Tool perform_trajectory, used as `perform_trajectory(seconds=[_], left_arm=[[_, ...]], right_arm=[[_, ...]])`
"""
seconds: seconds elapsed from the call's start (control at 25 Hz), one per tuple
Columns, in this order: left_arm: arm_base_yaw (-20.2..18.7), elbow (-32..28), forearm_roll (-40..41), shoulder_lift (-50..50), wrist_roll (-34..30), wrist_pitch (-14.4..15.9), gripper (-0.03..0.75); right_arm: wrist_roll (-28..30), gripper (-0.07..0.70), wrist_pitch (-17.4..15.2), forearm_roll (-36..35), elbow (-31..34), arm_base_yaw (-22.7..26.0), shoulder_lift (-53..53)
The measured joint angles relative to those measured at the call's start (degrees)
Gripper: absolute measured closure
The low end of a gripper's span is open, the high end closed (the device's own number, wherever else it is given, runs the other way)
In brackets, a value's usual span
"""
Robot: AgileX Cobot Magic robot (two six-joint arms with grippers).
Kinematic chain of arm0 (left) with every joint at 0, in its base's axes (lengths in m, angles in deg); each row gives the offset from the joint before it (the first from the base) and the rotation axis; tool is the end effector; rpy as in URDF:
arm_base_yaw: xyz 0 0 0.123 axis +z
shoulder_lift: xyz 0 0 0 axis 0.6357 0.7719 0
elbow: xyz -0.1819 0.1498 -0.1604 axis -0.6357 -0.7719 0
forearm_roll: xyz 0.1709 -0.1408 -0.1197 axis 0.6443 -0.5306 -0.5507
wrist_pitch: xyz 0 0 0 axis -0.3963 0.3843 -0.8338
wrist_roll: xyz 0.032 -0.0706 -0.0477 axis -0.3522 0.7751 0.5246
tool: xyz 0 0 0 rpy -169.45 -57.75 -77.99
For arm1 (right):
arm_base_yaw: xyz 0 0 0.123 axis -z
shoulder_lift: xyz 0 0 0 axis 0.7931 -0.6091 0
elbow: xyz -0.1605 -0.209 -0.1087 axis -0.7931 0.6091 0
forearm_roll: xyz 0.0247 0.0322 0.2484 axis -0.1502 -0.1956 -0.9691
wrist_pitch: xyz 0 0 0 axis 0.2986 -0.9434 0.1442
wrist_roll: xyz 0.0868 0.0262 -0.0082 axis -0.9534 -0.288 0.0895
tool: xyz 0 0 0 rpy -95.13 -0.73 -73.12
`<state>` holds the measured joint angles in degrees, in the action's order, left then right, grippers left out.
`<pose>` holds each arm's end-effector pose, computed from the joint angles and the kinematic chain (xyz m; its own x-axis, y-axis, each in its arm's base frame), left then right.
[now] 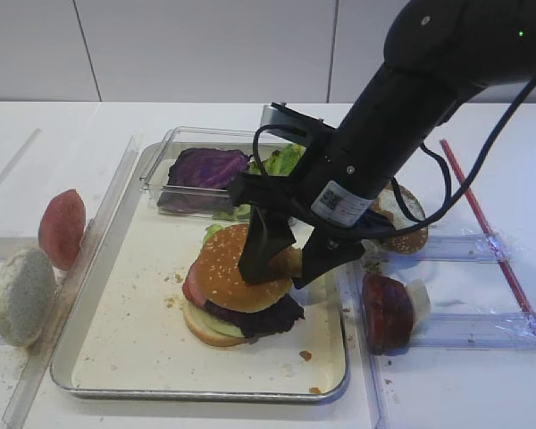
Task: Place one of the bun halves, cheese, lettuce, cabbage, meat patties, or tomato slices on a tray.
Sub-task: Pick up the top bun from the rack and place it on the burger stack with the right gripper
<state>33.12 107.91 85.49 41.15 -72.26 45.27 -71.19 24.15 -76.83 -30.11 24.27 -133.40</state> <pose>-0.0105 -0.0018 0.2627 -0.5553 0.0573 -0.8297 0.1338 0.9908 -0.0212 0.2825 0.2100 0.2187 -0.9510 -0.3040 -0.0568 -0.2788 0.7636 0.5824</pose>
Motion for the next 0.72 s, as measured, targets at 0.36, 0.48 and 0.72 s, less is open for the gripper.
perform_trajectory(seconds=[0.36,0.48,0.72], left_arm=[[0.00,0.00,0.00,0.00,0.00,0.00,0.365],[0.00,0.00,0.00,0.00,0.00,0.00,0.365],[0.00,0.00,0.00,0.00,0.00,0.00,0.365]], right_arm=[[-4.90,0.180,-2.84,5.58,-2.47,-0.20,0.00],[-6.31,0.180,-3.98,7.04,-4.18,-0.20,0.00],[-7.22,0.180,-4.71,7.67,-5.50,-0.20,0.00]])
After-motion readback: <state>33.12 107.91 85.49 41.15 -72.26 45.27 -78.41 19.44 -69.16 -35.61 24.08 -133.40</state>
